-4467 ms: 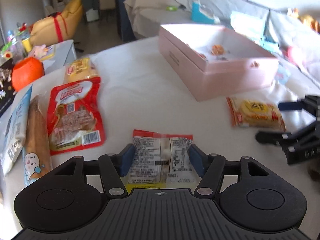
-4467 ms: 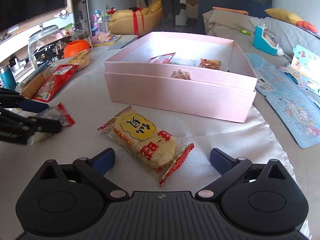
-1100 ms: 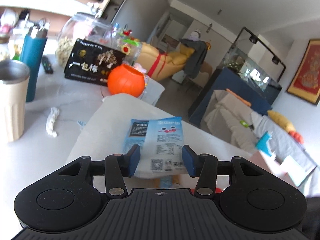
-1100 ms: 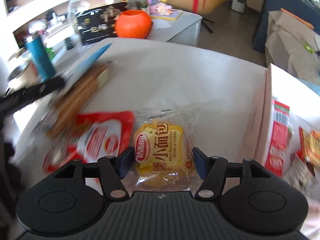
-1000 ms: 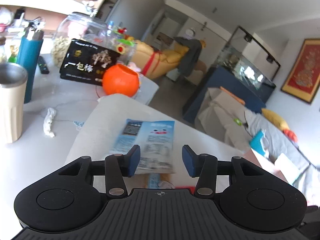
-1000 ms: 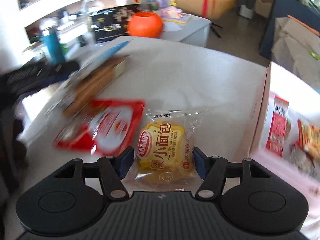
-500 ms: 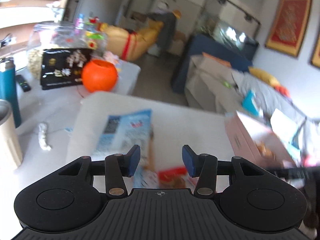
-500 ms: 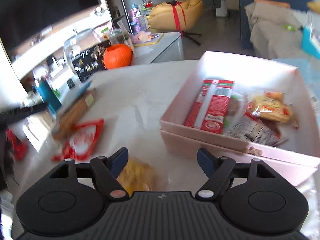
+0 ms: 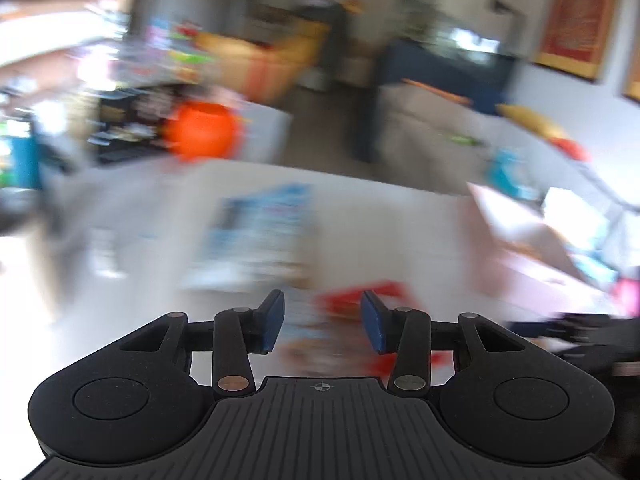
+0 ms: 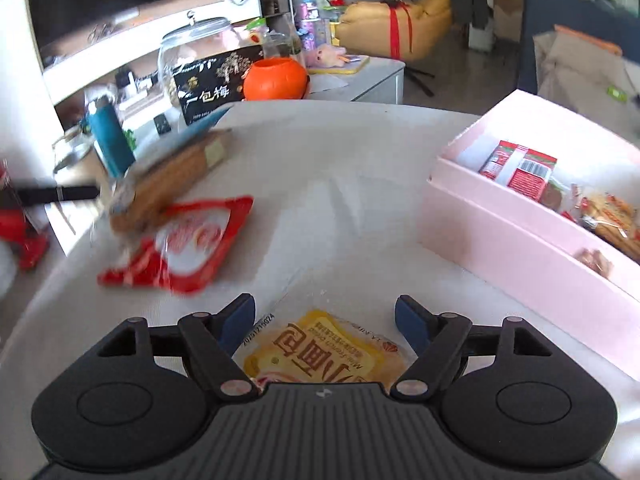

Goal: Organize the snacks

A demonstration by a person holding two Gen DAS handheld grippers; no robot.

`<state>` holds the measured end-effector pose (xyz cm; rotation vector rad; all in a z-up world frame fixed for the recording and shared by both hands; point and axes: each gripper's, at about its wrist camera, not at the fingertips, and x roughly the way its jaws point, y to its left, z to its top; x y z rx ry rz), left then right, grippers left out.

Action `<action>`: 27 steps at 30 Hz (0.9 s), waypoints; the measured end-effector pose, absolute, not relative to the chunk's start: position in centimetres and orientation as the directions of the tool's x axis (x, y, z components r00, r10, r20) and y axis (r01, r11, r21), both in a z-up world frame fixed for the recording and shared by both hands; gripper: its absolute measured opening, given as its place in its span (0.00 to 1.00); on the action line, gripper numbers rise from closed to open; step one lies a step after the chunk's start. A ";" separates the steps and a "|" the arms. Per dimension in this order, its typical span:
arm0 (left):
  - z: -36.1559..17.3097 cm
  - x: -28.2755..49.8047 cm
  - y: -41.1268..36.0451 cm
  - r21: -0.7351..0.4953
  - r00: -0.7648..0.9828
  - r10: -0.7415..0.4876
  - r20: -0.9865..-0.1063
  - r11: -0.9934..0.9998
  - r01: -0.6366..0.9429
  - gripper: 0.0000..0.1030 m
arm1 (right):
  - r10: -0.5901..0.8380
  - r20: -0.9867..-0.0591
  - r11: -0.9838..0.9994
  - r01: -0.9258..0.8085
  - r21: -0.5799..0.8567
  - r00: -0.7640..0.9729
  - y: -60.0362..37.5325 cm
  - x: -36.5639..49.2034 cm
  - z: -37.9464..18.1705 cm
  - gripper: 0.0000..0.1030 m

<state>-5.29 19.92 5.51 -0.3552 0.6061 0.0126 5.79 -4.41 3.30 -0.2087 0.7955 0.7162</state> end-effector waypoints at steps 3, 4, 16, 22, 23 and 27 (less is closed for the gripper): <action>4.7 -3.8 18.4 -0.363 0.785 -0.195 -0.588 0.931 -0.040 0.46 | 0.497 -0.707 0.769 -0.632 0.092 0.503 -5.8 5.3 3.2 0.77; 4.2 -3.2 18.1 -0.342 0.779 -0.177 -0.601 0.938 -0.050 0.46 | 0.490 -0.704 0.783 -0.615 0.095 0.514 -6.3 5.3 3.2 0.77; 2.2 -1.8 18.6 -0.379 0.728 -0.147 -0.670 0.911 -0.164 0.45 | 0.479 -0.645 0.846 -0.510 0.158 0.595 -12.5 5.2 2.3 0.83; 2.8 -3.3 13.6 -0.335 0.659 -0.301 -0.689 0.939 0.078 0.45 | 0.470 -0.648 0.847 -0.513 0.140 0.599 -12.0 5.2 2.3 0.84; 3.4 -3.3 12.9 -0.296 0.662 -0.290 -0.691 0.949 0.107 0.45 | 0.470 -0.648 0.847 -0.513 0.141 0.599 -11.9 5.2 2.3 0.84; 4.3 -3.2 10.5 -0.052 0.672 -0.166 -0.722 0.981 0.187 0.45 | 0.470 -0.648 0.847 -0.512 0.140 0.600 -11.9 5.2 2.3 0.84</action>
